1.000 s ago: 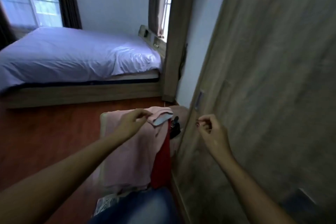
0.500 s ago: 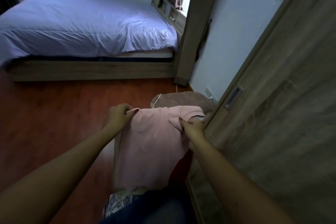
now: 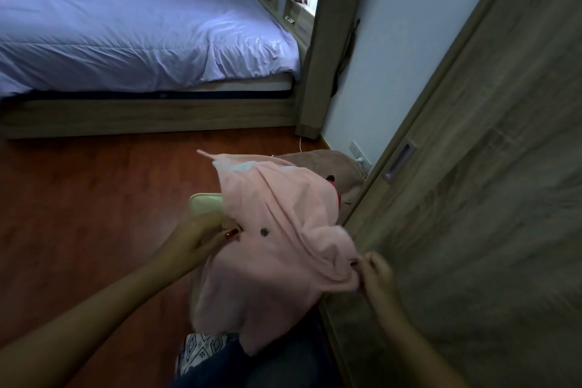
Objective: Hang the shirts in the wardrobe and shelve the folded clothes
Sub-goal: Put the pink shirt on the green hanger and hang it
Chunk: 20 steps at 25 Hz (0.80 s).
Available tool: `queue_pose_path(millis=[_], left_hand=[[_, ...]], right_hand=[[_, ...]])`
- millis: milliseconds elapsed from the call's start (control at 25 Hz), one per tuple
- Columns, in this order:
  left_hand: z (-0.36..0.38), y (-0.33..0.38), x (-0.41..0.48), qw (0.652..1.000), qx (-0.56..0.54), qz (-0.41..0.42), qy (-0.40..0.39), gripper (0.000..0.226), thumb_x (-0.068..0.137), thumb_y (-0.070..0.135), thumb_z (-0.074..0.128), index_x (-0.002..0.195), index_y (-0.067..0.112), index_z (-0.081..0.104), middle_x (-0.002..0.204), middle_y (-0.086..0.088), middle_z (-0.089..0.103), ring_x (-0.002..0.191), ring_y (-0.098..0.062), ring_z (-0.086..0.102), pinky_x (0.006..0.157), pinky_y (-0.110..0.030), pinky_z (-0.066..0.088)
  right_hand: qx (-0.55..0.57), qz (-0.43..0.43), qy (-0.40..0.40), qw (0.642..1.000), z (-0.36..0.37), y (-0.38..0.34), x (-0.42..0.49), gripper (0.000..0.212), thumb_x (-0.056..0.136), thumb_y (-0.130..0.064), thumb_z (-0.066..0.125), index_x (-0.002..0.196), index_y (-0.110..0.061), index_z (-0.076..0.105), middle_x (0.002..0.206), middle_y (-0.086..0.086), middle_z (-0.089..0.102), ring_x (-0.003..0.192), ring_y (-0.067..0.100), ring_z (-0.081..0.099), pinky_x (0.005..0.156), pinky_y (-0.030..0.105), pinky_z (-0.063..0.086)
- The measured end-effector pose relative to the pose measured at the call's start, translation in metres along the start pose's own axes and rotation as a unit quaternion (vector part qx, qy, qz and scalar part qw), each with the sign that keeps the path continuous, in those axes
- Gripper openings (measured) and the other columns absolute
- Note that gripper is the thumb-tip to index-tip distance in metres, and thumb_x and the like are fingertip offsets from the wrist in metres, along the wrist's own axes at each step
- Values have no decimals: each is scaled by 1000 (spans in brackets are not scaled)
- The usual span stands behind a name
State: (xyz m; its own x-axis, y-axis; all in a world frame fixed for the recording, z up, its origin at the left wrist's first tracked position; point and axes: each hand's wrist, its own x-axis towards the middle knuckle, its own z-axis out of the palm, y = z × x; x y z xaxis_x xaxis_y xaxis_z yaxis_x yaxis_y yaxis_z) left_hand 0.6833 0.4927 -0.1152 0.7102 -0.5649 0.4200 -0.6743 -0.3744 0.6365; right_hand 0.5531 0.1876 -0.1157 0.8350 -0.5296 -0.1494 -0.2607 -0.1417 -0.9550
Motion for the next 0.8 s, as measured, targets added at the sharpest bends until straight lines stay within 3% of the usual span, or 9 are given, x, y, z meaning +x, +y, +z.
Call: queue_pose_path(millis=[120, 240, 320, 400, 520, 600, 640, 720, 800], left_hand=[[10, -10, 18, 997, 17, -30, 70, 24, 87, 35, 53, 96, 20, 69, 96, 6, 69, 85, -3, 60, 76, -26, 49], [18, -10, 34, 960, -47, -178, 210, 18, 83, 26, 67, 97, 20, 57, 96, 1, 59, 78, -5, 57, 68, -24, 51], [19, -12, 42, 909, -154, -292, 254, 35, 79, 38, 72, 104, 23, 53, 98, 2, 61, 84, -7, 61, 73, -29, 54], [15, -8, 55, 861, -253, -385, 217, 45, 77, 48, 71, 110, 20, 57, 101, 1, 66, 91, -15, 65, 75, -36, 56], [8, 10, 78, 764, -431, -444, 183, 39, 82, 20, 71, 114, -1, 61, 103, -17, 69, 85, -22, 67, 64, -33, 59], [3, 26, 86, 692, -532, -450, 186, 33, 83, 8, 68, 111, -6, 60, 96, -18, 68, 74, -19, 67, 61, -30, 61], [2, 34, 90, 679, -558, -447, 170, 35, 83, 10, 69, 113, -4, 60, 97, -17, 69, 74, -19, 68, 60, -30, 61], [0, 46, 94, 695, -567, -424, 122, 38, 83, 20, 69, 118, 5, 61, 104, -15, 71, 80, -20, 71, 58, -29, 59], [-5, 61, 94, 739, -554, -373, 86, 39, 87, 29, 64, 122, 13, 60, 110, -10, 71, 88, -18, 71, 62, -27, 57]], right_hand=[[5, 82, -16, 997, 23, 11, 17, 11, 88, -4, 57, 85, -14, 53, 84, 11, 60, 71, 18, 54, 54, 16, 47], [-58, -8, 30, 998, 49, -18, 39, 21, 88, -16, 62, 106, -15, 51, 104, 7, 59, 88, 18, 60, 69, 19, 54], [-124, -93, 44, 987, 66, -37, 57, 33, 84, -27, 66, 111, -17, 48, 114, 5, 53, 99, 18, 58, 81, 31, 55], [-157, -119, 69, 978, 78, -53, 74, 40, 84, -34, 64, 115, -15, 47, 120, 6, 49, 103, 19, 55, 86, 35, 55], [-164, -123, 85, 975, 85, -67, 91, 27, 88, -29, 59, 108, -13, 53, 118, 9, 51, 99, 20, 57, 86, 37, 55], [-172, -141, 37, 974, 90, -71, 86, 14, 89, -31, 59, 95, -18, 56, 105, 3, 57, 90, 15, 57, 84, 35, 55], [-171, -138, 5, 976, 92, -73, 79, 14, 87, -34, 60, 92, -22, 56, 98, -3, 57, 87, 11, 57, 82, 33, 54], [-182, -123, -49, 974, 89, -74, 71, 20, 84, -36, 64, 94, -22, 53, 93, -11, 53, 84, 5, 53, 73, 25, 54], [-180, -112, -75, 974, 81, -82, 65, 16, 86, -27, 64, 90, -15, 54, 96, -5, 52, 80, 6, 53, 56, 18, 53]])
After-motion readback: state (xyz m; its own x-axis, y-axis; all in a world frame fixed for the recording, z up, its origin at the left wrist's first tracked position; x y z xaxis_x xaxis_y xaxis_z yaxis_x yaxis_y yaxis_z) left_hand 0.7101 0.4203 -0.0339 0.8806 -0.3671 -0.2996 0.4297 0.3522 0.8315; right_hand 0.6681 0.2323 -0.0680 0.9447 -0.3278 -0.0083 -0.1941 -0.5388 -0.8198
